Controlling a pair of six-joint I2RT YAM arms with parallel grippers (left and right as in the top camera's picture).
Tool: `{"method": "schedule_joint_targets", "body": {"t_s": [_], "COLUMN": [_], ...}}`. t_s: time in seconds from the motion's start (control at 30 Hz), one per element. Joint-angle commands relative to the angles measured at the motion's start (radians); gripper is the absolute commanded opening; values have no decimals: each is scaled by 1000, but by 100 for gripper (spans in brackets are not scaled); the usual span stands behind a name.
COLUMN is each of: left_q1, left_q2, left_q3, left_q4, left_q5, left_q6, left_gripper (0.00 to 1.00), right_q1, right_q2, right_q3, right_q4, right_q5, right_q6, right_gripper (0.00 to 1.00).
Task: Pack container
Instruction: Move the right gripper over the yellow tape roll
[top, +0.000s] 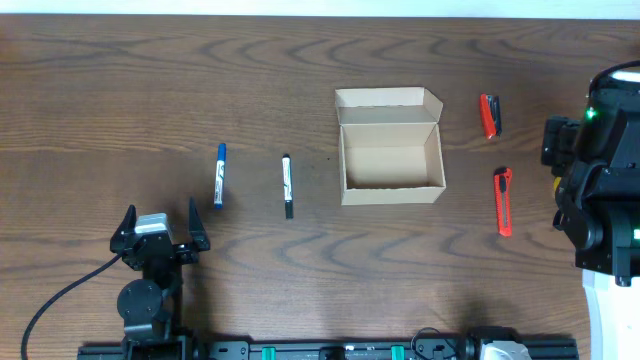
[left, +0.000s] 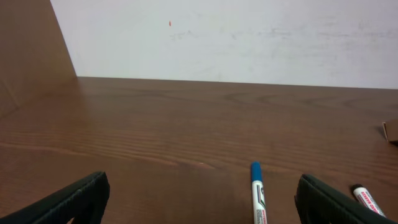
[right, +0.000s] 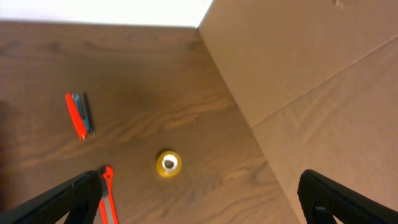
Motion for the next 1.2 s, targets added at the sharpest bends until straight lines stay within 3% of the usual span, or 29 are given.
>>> {"method": "schedule_joint_targets", "body": {"t_s": [0.0, 0.2, 0.27, 0.47, 0.73, 1.0, 1.17], "left_q1": [5, 5, 5, 5, 5, 5, 5], "left_q2": [-7, -7, -7, -7, -7, -7, -7], "left_q3": [-14, -14, -14, -14, -14, -14, -14], "left_q4": [-49, -49, -49, -49, -49, -49, -49], "left_q5": [-2, -2, -2, -2, -2, -2, -2], "left_q6": [-3, -3, -3, -3, -3, -3, -3], "left_gripper": [95, 95, 95, 95, 95, 95, 95], "right_q1": [-2, -151, -286, -465, -484, -493, -527], "right_q2": [-4, 38, 106, 250, 406, 499, 501], "right_q3": [29, 30, 30, 40, 41, 41, 41], "right_q4": [-10, -2, -8, 11, 59, 141, 117], "right_q5": [7, -94, -272, -676, -709, -618, -613], "right_q6": [3, 3, -3, -27, -21, -24, -152], "right_gripper": [99, 99, 99, 99, 99, 99, 99]}}
